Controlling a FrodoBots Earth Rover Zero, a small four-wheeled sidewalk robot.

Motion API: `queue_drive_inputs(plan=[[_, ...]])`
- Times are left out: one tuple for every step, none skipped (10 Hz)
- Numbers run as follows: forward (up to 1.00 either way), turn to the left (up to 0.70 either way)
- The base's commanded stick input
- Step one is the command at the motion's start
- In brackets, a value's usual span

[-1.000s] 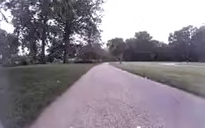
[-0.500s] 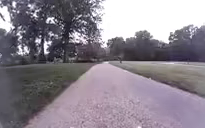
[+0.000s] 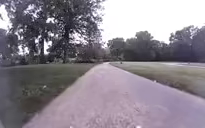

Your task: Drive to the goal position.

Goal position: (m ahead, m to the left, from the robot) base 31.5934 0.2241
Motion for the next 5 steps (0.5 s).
queue_drive_inputs(plan=[[0.7,0.0],[0.7,0.0],[0.7,0.0],[0.7,0.0],[0.7,0.0]])
